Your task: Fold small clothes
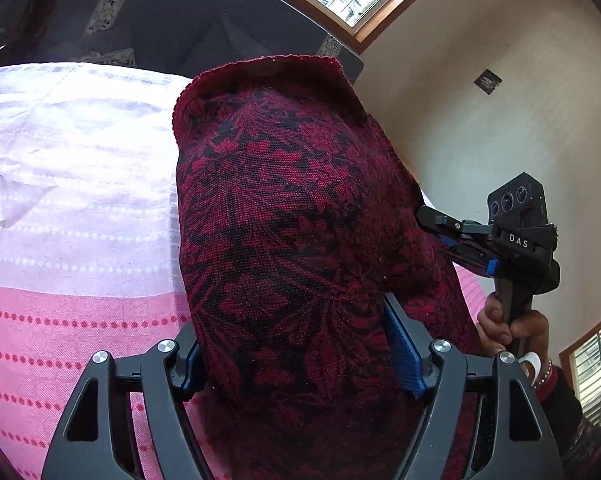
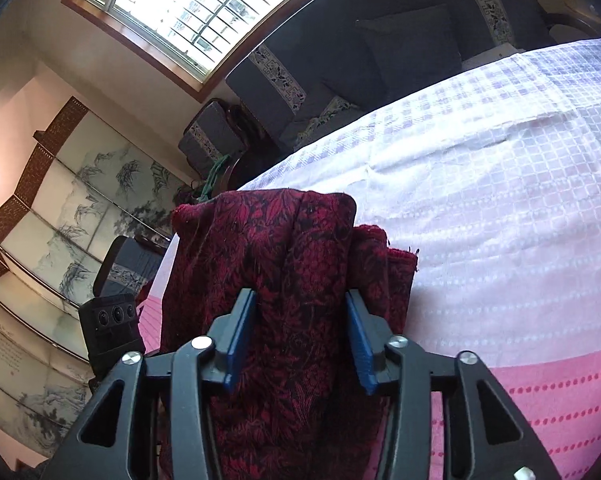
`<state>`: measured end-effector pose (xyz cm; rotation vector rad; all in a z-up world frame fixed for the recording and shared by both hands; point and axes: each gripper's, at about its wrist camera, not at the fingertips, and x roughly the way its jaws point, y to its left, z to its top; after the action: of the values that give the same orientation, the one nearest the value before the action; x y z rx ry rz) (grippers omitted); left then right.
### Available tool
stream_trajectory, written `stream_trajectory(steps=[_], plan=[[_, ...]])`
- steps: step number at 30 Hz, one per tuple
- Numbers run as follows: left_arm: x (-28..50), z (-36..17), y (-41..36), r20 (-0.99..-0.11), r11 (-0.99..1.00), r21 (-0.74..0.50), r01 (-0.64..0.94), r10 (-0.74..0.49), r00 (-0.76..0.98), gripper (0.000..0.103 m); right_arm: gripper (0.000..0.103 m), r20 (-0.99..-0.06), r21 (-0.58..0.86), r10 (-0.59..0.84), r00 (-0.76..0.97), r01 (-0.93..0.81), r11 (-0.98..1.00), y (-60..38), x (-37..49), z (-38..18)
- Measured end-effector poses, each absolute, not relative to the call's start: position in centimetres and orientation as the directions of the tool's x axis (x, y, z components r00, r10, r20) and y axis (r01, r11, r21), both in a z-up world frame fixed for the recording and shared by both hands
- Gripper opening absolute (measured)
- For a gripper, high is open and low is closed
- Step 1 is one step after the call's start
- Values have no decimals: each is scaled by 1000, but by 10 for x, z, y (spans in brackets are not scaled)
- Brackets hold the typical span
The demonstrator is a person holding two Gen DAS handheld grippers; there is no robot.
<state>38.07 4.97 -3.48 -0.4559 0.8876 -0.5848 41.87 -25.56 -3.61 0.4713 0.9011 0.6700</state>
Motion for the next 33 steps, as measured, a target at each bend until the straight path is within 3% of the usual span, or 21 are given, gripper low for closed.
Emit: stream_trajectory(steps=[4,7,10,13,16,17,25,27,29,33], plan=[[379,-37,49,-587,763,-579,289,-635,501,83,14,-583,588,650,486,-299,751,-259,407,-56],[378,-35,41,-599,784,-538,310,-614,514,84,14,-525,686,705,478,-252,682,-274,406,-86],[378,-33,34,-609,801,-510,314,-594,526,82,18,-536,681,702,469,-252,688,-274,406,-79],[377,-34,33,-609,806,-503,312,-587,533,82,37,-502,718,734,458,-251,649,-282,399,-66],[375,-38,35,-602,803,-514,303,-589,539,82,79,-504,707,724,472,-256,659,-298,374,-61],[375,-39,35,-602,803,-514,303,-589,540,82,84,-501,715,735,458,-260,649,-303,364,-64],[369,-40,37,-599,810,-501,304,-579,554,82,90,-566,697,757,327,-300,651,-287,344,-87],[367,-42,38,-597,809,-503,305,-580,554,82,87,-558,701,773,302,-328,634,-276,348,-88],[366,-43,38,-595,808,-504,306,-582,554,82,70,-555,709,790,260,-349,613,-262,354,-92],[367,-45,42,-591,801,-519,299,-589,551,82,70,-524,731,813,254,-356,582,-258,369,-92]])
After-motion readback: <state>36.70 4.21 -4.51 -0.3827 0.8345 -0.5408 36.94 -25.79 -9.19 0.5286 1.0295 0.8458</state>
